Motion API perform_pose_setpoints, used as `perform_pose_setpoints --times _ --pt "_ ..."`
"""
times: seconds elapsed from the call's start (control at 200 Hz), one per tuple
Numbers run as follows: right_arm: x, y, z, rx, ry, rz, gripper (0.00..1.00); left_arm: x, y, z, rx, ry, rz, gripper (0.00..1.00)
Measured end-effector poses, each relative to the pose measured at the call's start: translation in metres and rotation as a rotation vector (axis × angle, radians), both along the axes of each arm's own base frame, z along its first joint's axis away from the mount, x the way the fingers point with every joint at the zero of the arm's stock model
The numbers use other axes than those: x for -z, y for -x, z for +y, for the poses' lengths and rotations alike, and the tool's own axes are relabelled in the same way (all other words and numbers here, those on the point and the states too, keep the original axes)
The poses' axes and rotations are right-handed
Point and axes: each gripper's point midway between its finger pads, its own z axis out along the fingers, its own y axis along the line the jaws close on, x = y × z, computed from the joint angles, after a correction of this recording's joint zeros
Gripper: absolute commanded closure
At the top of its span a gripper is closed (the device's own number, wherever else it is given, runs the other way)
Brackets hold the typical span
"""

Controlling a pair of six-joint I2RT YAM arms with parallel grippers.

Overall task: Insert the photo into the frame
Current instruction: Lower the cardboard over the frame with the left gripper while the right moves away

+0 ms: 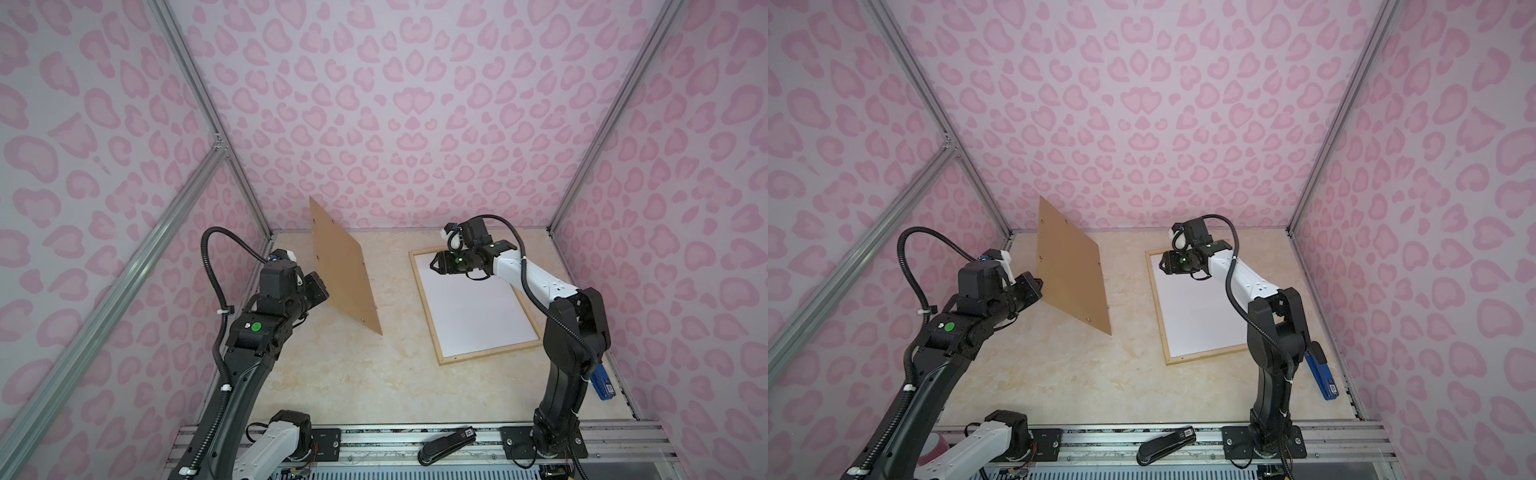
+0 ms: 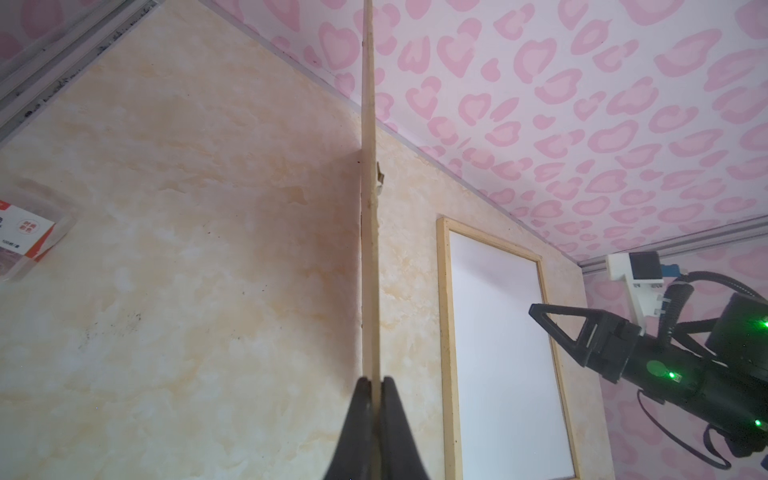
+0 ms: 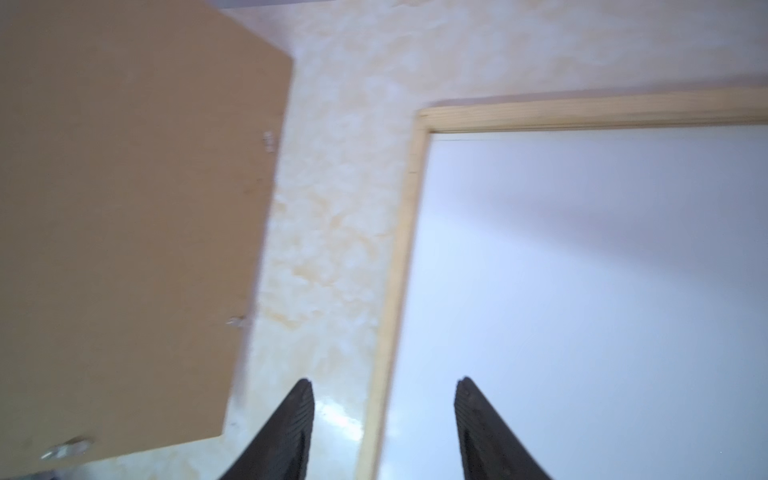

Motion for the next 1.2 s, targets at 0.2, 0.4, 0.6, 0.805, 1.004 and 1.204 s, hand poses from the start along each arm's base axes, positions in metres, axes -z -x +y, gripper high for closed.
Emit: perform_pose_setpoints --times 0.2,0.4,0.6,0.805,1.004,1.204 --pt "0.032 -0.028 -0.111 0.215 0.195 0.066 0.47 -0.013 0.011 -0.001 0.041 0.062 -0.050 0.96" --pt "0.063 -0.038 -0.184 0.342 0.274 0.151 0.48 -0.005 0.009 -0.008 0.068 0.203 -0.084 0.96" --pt "0.076 -0.043 -0.229 0.424 0.228 0.190 0.47 -0.018 0.015 -0.023 0.135 0.318 -0.153 0.96" --pt "0.090 -0.035 -0.242 0.448 0.164 0.233 0.47 -0.034 0.019 -0.033 0.181 0.423 -0.260 0.96" --pt "0.107 -0.016 -0.241 0.461 0.105 0.290 0.47 -0.007 0.024 -0.036 0.167 0.501 -0.219 0.96" --pt "0.109 0.004 -0.239 0.474 0.069 0.302 0.47 0.010 0.036 -0.036 0.147 0.546 -0.210 0.96"
